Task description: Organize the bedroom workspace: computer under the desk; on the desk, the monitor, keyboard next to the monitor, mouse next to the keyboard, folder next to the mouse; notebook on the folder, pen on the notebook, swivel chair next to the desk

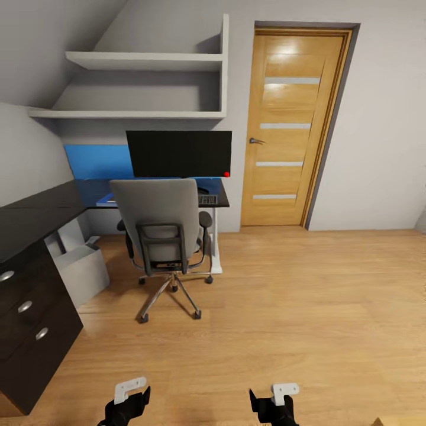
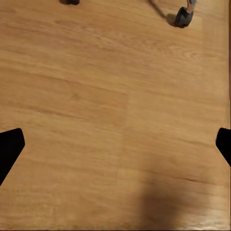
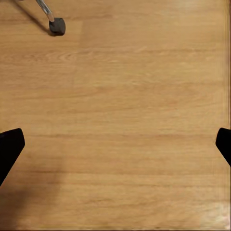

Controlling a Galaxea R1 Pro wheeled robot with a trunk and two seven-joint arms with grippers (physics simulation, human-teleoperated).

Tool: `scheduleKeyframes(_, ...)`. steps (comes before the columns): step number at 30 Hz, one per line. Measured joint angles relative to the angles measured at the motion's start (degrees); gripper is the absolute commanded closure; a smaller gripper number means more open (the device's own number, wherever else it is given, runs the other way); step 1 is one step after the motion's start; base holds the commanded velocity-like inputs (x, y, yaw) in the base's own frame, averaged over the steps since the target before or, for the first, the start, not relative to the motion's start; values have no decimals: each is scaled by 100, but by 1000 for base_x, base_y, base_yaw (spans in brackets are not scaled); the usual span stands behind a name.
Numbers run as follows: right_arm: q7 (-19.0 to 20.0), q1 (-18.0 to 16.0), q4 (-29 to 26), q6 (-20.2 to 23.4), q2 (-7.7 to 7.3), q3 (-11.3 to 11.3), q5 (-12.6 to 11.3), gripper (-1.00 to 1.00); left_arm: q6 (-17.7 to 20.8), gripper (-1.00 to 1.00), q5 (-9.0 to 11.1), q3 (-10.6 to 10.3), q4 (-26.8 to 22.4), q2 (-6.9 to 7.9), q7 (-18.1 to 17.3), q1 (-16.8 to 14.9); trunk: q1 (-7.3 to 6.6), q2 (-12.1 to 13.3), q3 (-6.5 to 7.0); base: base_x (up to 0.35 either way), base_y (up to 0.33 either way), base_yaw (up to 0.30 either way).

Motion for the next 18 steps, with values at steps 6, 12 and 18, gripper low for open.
scheduleKeyframes(6,0,0,0,2,0,2,5,-100,-5,-100,0,0,1,7,0,0,-134,241,52,-115,-85,0)
scheduleKeyframes(12,0,0,0,1,0,3,8,-100,62,-100,0,0,1,-12,0,0,-266,481,106,-20,-15,0)
scheduleKeyframes(18,0,6,0,-23,0,2,8,-100,477,-100,-7,-7,1,-14,-17,0,-398,722,194,-3,-3,0)
